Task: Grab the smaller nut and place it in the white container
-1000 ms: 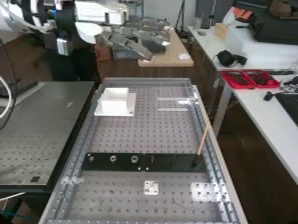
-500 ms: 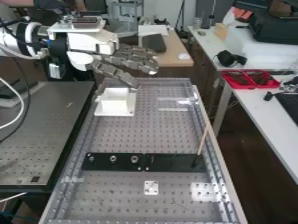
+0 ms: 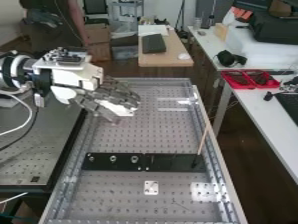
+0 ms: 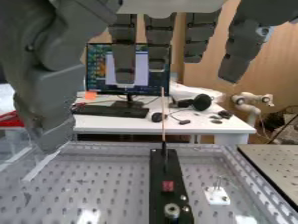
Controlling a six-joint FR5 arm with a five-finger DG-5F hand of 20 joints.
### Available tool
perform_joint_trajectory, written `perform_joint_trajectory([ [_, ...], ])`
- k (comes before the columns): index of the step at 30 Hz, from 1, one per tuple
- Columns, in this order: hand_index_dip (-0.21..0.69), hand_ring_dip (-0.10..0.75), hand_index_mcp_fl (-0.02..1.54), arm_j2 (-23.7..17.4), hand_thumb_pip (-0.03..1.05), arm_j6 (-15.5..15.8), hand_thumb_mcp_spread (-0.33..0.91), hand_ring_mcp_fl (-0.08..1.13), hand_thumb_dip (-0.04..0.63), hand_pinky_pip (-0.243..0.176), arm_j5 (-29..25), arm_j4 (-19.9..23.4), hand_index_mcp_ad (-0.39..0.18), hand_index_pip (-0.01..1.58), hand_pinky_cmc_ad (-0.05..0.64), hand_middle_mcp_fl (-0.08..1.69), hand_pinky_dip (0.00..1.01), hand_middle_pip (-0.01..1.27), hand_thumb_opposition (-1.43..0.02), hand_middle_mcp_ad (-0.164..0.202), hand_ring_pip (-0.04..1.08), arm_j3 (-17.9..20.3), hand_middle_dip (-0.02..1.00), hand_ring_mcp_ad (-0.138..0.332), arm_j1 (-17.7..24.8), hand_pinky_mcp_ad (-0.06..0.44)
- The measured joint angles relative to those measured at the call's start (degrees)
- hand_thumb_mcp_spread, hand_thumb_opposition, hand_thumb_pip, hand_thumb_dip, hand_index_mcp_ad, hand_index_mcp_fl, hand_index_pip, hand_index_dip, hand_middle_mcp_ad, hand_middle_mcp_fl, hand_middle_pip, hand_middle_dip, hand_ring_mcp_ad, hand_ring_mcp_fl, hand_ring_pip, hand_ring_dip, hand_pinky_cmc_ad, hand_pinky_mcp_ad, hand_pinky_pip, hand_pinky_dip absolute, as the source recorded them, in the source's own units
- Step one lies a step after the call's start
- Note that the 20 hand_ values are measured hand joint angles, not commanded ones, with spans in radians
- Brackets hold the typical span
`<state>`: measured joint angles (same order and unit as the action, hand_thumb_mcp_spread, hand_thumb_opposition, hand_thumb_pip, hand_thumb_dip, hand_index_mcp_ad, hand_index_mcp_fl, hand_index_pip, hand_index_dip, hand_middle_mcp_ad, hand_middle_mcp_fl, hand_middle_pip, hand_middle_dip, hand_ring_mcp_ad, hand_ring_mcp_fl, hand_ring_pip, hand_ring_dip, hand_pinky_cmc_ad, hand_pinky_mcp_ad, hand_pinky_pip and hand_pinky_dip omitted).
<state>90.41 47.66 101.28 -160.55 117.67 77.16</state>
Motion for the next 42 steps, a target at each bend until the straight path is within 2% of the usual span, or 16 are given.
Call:
perform_joint_trajectory([
  [5, 0.087, 0.124, 0.05, 0.96, 0.55, 0.95, 0.32, 0.00, 0.112, -0.089, 0.94, 1.18, -0.112, 0.74, 0.428, 0.04, 0.37, 0.14, -0.79, 0.047, 0.09, 1.40, 0.28, 0.152, -1.84, 0.328],
  [11, 0.082, 0.124, 0.04, 2.55, 0.55, 2.09, 0.34, 0.00, 0.112, -0.089, 2.01, 2.88, -0.103, 0.86, 0.424, 0.04, 0.35, 0.14, -0.80, 0.047, 0.09, 2.91, 0.28, 0.150, -3.99, 0.330],
  [26, 0.075, 0.124, 0.02, 6.60, 0.54, 4.65, 0.42, 0.00, 0.129, -0.075, 5.83, 7.42, -0.131, 1.20, 0.419, 0.03, 0.26, 0.14, -0.84, 0.044, 0.09, 5.36, 0.28, 0.148, -7.79, 0.326],
  [30, 0.075, 0.131, 0.02, 8.14, 0.54, 5.84, 0.41, 0.00, 0.141, -0.061, 7.54, 8.87, -0.141, 1.31, 0.414, 0.03, 0.24, 0.14, -0.83, 0.044, 0.08, 5.87, 0.28, 0.127, -8.91, 0.326],
  [36, 0.075, 0.131, 0.02, 9.21, 0.54, 7.60, 0.43, 0.00, 0.145, -0.044, 9.78, 11.31, -0.148, 1.38, 0.417, 0.03, 0.23, 0.14, -0.85, 0.045, 0.08, 6.88, 0.28, 0.131, -10.57, 0.309],
  [38, 0.075, 0.131, 0.02, 9.49, 0.54, 8.03, 0.43, 0.00, 0.145, -0.044, 10.34, 12.06, -0.148, 1.38, 0.396, 0.03, 0.22, 0.14, -0.85, 0.045, 0.08, 7.14, 0.29, 0.133, -11.05, 0.309],
  [42, 0.075, 0.131, 0.02, 10.57, 0.54, 9.16, 0.43, 0.00, 0.159, -0.045, 11.50, 13.01, -0.148, 1.41, 0.386, 0.03, 0.21, 0.14, -0.85, 0.042, 0.08, 7.32, 0.28, 0.113, -11.91, 0.312],
])
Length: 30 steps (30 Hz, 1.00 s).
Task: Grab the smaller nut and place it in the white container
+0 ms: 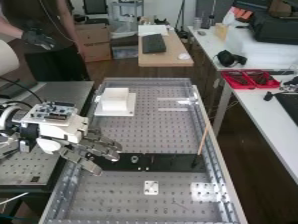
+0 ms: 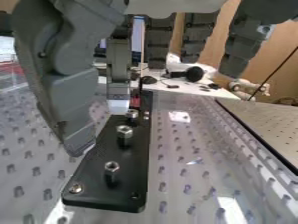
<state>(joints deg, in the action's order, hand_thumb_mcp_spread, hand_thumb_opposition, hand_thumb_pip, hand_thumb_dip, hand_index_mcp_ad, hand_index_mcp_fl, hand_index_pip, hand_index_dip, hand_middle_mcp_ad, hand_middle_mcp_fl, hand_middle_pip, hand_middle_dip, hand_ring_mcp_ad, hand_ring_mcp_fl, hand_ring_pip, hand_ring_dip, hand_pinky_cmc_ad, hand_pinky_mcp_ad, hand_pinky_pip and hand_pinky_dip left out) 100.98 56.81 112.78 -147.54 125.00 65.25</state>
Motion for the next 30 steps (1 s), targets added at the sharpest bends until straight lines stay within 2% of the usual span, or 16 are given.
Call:
perform_joint_trajectory([
  [12, 0.075, 0.131, 0.06, 2.66, 0.54, -0.07, 0.45, 0.00, 0.171, -0.044, 2.13, 4.64, -0.152, 1.46, 0.379, 0.04, 0.21, 0.14, -0.85, 0.042, 0.09, 0.56, 0.28, 0.113, -1.78, 0.302],
  [14, 0.075, 0.127, 0.09, 2.98, 0.54, -0.03, 0.45, 0.00, 0.175, -0.028, 2.28, 4.96, -0.157, 1.46, 0.379, 0.04, 0.20, 0.14, -0.85, 0.040, 0.09, 0.54, 0.28, 0.113, -1.94, 0.304],
  [25, 0.077, 0.138, 0.12, 4.78, 0.54, 1.13, 0.46, 0.00, 0.175, -0.028, 3.54, 5.67, -0.173, 1.46, 0.379, 0.07, 0.19, 0.14, -0.85, 0.040, 0.09, -0.29, 0.29, 0.113, -2.29, 0.302],
  [30, 0.077, 0.138, 0.12, 5.46, 0.54, 1.50, 0.46, 0.00, 0.175, -0.012, 4.10, 5.75, -0.173, 1.46, 0.379, 0.06, 0.20, 0.14, -0.86, 0.044, 0.09, -0.72, 0.29, 0.113, -2.49, 0.302],
])
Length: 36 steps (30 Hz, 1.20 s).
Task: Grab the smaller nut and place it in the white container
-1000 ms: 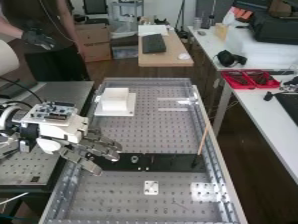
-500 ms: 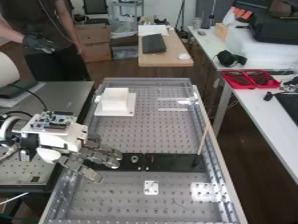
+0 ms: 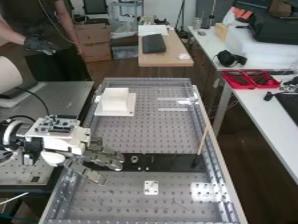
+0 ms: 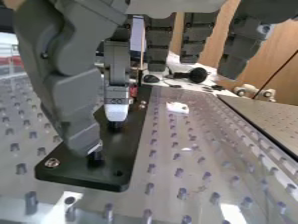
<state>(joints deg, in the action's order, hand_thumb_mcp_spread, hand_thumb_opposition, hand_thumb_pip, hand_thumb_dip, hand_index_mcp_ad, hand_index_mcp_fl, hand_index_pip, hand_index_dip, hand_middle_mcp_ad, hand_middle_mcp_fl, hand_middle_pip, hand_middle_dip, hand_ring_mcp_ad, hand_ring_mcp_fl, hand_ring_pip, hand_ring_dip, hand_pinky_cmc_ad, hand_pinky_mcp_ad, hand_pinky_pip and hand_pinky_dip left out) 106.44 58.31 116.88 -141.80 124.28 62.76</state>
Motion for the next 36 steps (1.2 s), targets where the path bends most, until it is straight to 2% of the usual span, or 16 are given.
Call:
perform_joint_trajectory([
  [9, 0.073, 0.138, 0.20, 0.81, 0.54, 0.56, 0.46, 0.00, 0.175, -0.012, 0.93, 0.60, -0.190, 1.46, 0.380, 0.06, 0.20, 0.14, -0.86, 0.040, 0.09, -0.34, 0.29, 0.113, -0.09, 0.300],
  [12, 0.073, 0.138, 0.27, 0.99, 0.54, 0.58, 0.51, 0.00, 0.188, -0.012, 1.09, 0.65, -0.215, 1.51, 0.380, 0.06, 0.20, 0.14, -0.86, 0.042, 0.09, -0.49, 0.29, 0.115, -0.10, 0.300],
  [15, 0.073, 0.138, 0.30, 1.18, 0.54, 0.69, 0.53, 0.00, 0.188, -0.012, 1.25, 0.50, -0.216, 1.53, 0.380, 0.06, 0.20, 0.14, -0.86, 0.042, 0.09, -0.66, 0.29, 0.110, -0.14, 0.300],
  [19, 0.073, 0.138, 0.30, 1.42, 0.54, 0.71, 0.54, 0.00, 0.188, -0.010, 1.46, 0.26, -0.239, 1.53, 0.380, 0.06, 0.20, 0.14, -0.86, 0.042, 0.09, -0.80, 0.29, 0.101, -0.17, 0.304],
  [24, 0.073, 0.138, 0.30, 1.54, 0.54, 0.60, 0.54, 0.00, 0.188, -0.010, 1.66, 0.08, -0.239, 1.53, 0.380, 0.06, 0.20, 0.14, -0.86, 0.040, 0.09, -0.81, 0.28, 0.098, -0.19, 0.304],
  [28, 0.073, 0.138, 0.24, 1.52, 0.54, 0.47, 0.55, 0.00, 0.190, 0.000, 1.72, -0.12, -0.239, 1.46, 0.379, 0.06, 0.19, 0.14, -0.86, 0.044, 0.09, -0.93, 0.28, 0.098, -0.23, 0.300],
  [36, 0.072, 0.138, 0.20, 1.65, 0.54, 0.37, 0.50, 0.00, 0.188, 0.003, 1.85, -0.49, -0.239, 1.44, 0.380, 0.06, 0.20, 0.14, -0.86, 0.040, 0.09, -1.14, 0.29, 0.098, -0.27, 0.297],
])
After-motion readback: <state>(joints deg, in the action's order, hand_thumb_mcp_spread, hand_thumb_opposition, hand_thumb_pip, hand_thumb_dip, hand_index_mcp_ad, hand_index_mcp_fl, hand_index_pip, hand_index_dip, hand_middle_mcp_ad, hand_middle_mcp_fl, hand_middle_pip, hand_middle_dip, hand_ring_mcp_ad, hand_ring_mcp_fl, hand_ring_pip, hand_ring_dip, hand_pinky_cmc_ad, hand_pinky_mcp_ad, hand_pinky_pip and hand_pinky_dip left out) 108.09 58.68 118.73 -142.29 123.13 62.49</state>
